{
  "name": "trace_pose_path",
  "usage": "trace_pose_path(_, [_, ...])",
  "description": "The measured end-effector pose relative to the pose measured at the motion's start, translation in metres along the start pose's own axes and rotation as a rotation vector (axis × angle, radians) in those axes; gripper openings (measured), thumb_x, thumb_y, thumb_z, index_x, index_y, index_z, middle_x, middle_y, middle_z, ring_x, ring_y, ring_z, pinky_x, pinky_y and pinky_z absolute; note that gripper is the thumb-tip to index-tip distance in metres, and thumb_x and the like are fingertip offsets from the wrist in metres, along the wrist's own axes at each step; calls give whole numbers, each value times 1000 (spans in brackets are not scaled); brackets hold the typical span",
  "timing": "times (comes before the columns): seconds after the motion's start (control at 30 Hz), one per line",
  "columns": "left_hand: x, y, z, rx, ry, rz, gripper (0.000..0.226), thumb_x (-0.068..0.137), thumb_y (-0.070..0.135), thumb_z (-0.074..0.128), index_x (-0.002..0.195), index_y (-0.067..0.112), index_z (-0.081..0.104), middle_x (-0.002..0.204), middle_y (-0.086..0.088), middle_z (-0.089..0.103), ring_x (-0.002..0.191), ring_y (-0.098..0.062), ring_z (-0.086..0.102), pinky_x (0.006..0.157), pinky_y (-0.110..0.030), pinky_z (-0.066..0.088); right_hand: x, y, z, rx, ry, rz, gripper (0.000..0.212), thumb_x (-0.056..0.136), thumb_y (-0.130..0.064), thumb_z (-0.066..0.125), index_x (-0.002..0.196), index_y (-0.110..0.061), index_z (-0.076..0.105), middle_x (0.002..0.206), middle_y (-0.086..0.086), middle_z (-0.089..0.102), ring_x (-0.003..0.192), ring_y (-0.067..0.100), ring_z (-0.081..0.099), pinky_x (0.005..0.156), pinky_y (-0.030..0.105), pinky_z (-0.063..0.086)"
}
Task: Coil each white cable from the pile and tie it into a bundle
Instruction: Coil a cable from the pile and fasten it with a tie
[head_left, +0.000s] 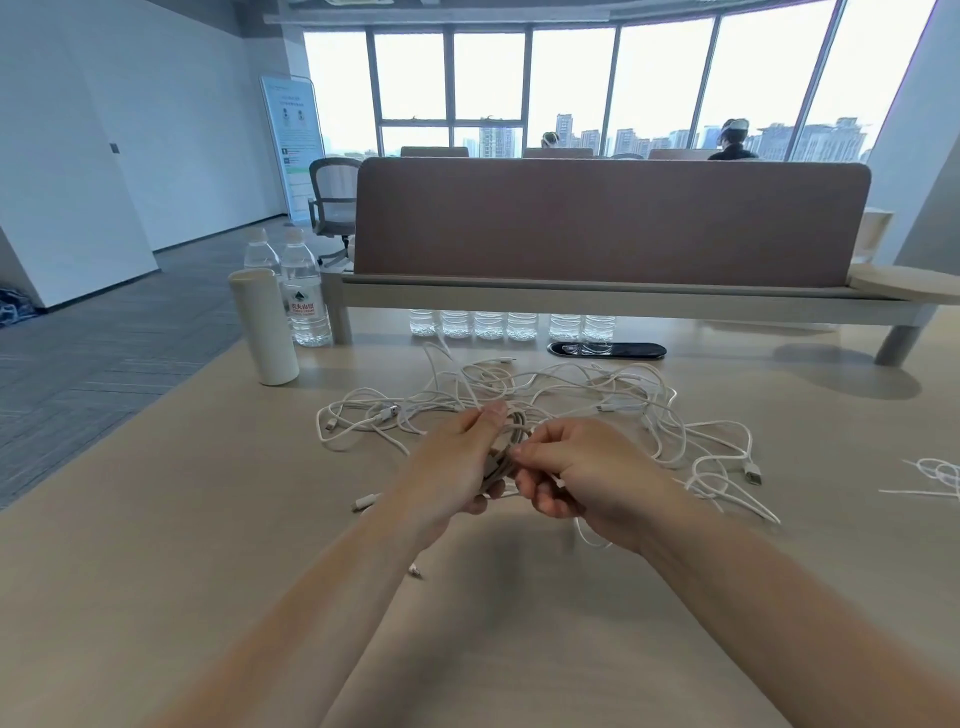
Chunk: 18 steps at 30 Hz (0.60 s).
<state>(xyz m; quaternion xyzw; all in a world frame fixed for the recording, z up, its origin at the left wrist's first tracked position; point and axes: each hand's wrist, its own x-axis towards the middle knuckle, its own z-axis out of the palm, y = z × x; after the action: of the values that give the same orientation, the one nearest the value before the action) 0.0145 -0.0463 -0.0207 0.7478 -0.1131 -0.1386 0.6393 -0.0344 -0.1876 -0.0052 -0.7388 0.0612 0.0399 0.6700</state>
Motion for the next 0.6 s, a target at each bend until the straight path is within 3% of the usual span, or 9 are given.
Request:
trace_pose_path(0.1, [1, 0, -3, -38, 7, -17, 33, 101, 51, 49, 88, 22, 60, 65, -3, 62, 60, -20, 56, 50, -22, 35, 0, 0, 2, 82, 2, 23, 22, 95, -17, 67, 76, -11, 59, 57, 5, 60, 43, 12, 46, 44, 19, 38])
trace_pose_path(0.2, [1, 3, -8, -91, 14, -24, 33, 103, 46, 49, 97, 16, 62, 63, -3, 65, 57, -20, 53, 47, -20, 31, -4, 0, 0, 127, -62, 87, 15, 93, -19, 68, 83, -8, 66, 56, 3, 58, 43, 10, 46, 43, 15, 41])
trace_pose_path(0.33, [-1, 7, -11, -113, 31, -23, 33, 104, 43, 49, 102, 14, 63, 65, -6, 69, 56, -20, 52, 46, -21, 29, -7, -1, -4, 120, -80, 117, 14, 95, -11, 64, 82, -8, 62, 54, 3, 57, 40, 9, 47, 40, 14, 41])
trace_pose_path(0.6, [0, 4, -3, -86, -11, -80, 32, 99, 53, 52, 101, 23, 62, 67, -1, 65, 65, -22, 57, 48, -23, 37, -5, 1, 2, 108, -26, 76, 25, 96, -9, 63, 72, -12, 57, 54, 5, 57, 40, 10, 43, 40, 15, 37])
